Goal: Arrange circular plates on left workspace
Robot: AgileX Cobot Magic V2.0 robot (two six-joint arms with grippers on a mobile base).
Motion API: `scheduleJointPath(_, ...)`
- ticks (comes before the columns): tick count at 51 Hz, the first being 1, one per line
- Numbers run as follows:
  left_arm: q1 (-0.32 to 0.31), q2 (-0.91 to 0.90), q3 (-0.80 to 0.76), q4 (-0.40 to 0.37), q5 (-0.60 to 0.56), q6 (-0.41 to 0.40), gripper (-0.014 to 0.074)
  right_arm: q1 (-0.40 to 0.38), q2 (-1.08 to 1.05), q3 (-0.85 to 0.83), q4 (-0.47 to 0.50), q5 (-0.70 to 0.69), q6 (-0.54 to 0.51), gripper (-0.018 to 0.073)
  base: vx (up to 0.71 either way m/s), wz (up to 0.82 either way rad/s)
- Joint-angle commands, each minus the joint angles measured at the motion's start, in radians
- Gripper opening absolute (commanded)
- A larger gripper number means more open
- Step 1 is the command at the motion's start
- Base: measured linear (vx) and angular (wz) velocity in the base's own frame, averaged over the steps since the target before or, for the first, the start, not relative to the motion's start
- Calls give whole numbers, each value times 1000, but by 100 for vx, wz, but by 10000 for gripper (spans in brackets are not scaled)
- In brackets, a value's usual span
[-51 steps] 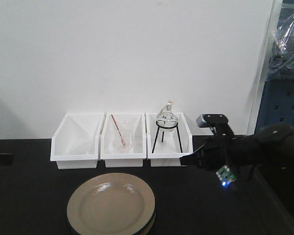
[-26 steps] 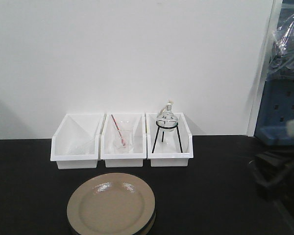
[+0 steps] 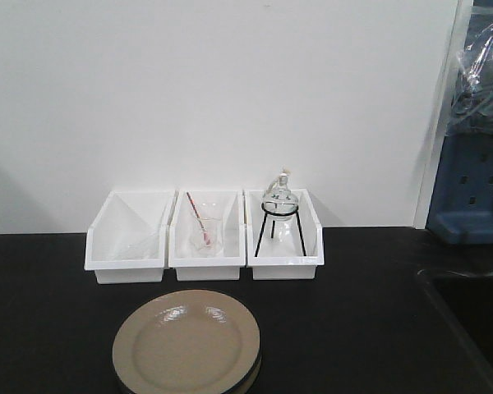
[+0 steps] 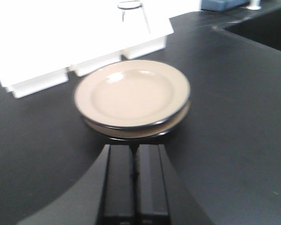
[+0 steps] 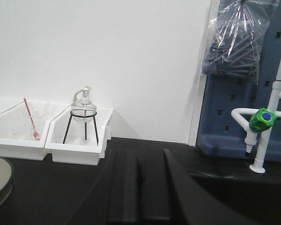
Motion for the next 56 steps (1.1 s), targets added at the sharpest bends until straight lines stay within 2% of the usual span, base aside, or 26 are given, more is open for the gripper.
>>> scheduleJointPath(1,-17,2,-26,-63,18,0,0,-4,3,-13,-3,-56,-9,-2,0,0)
scheduleJointPath(17,-18,2,-26,-64,79,0,0,-1,5,7,-3,-47,-9,-2,0,0)
scheduleJointPath(25,-18,-87,-2,-58,73,1,0,-1,5,7,-3,-47,-9,-2,0,0)
scheduleJointPath(27,-18,-120,21,-26,72,1,0,-1,5,7,-3,-47,-9,-2,0,0)
scheduleJointPath(31,-30,-206,62,115,39,-14,0,-1,5,7,-3,-47,-9,-2,0,0)
scheduleJointPath(40,-80,-390,155,279,-102,-223,0,-1,5,7,-3,-47,-9,-2,0,0)
scheduleJointPath(45,-103,-484,218,405,-217,-384,0,-1,5,7,-3,-47,-9,-2,0,0)
scheduleJointPath(52,-112,-473,312,633,-380,-673,0,-1,4,7,-3,-42,-9,-2,0,0)
scheduleJointPath(56,-127,-473,377,725,-480,-824,0,-1,6,7,-3,-44,-9,-2,0,0)
